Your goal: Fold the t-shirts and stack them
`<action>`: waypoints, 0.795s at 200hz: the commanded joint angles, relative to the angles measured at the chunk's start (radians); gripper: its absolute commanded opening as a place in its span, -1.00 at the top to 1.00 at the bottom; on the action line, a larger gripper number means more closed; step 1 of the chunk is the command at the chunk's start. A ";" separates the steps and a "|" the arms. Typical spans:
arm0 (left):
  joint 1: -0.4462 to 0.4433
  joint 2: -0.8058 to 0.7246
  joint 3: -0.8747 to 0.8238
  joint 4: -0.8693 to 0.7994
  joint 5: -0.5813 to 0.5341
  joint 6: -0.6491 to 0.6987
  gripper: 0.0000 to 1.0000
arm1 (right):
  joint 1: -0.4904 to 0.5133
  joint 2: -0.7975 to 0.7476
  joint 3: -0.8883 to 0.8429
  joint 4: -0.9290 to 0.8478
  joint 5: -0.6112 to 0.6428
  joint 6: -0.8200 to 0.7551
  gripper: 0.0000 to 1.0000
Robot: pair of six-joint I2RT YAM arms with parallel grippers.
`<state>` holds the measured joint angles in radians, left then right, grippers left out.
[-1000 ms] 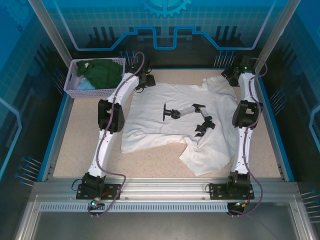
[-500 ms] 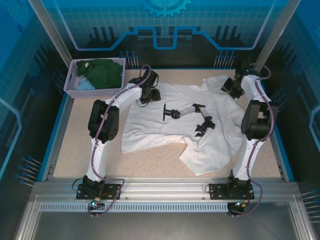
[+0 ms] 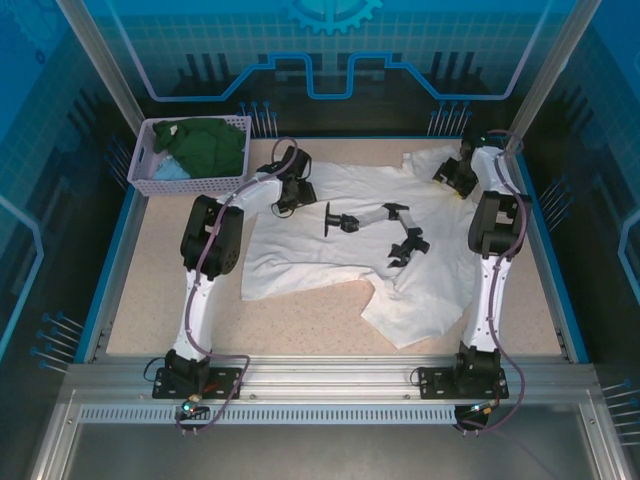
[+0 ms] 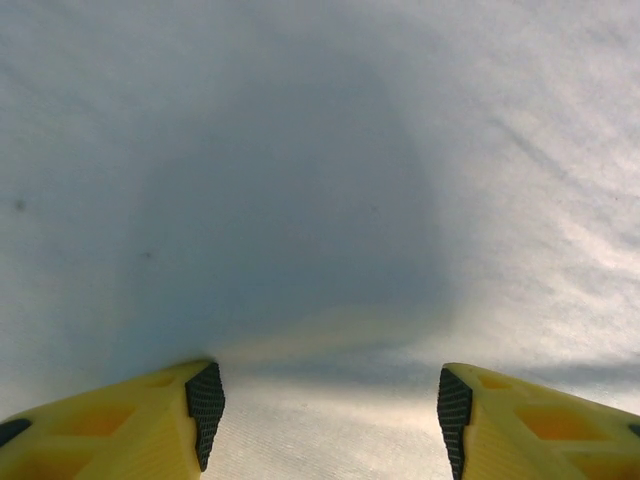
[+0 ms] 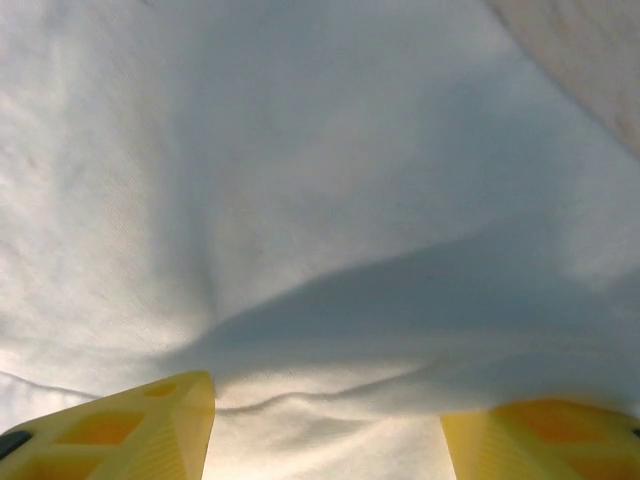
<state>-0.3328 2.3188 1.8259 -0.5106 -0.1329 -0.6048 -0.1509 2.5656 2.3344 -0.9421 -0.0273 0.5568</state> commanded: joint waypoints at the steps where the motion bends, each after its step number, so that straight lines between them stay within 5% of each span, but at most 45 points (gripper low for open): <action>1: 0.038 0.081 0.064 -0.021 0.008 -0.016 -0.25 | 0.004 0.169 0.168 -0.103 -0.049 0.021 -0.29; 36: 0.059 0.112 0.178 -0.088 0.006 0.007 -0.36 | 0.002 0.250 0.362 -0.114 -0.099 0.039 -0.52; 66: 0.051 0.009 0.144 -0.085 0.041 0.019 -0.66 | 0.021 0.110 0.313 -0.121 -0.105 0.013 -0.62; 97: 0.020 -0.174 0.065 -0.077 0.034 0.023 -0.89 | 0.091 -0.270 -0.076 -0.003 -0.044 -0.016 -0.67; 119: -0.033 -0.369 -0.152 0.037 0.003 -0.014 -0.94 | 0.178 -0.583 -0.467 0.112 0.030 -0.002 -0.68; 159: -0.163 -0.684 -0.600 0.173 -0.055 -0.182 -0.69 | 0.367 -1.052 -1.058 0.151 0.118 0.142 -0.63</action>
<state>-0.4313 1.7561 1.4452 -0.4187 -0.1604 -0.6647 0.1432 1.6958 1.5536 -0.8055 0.0093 0.6025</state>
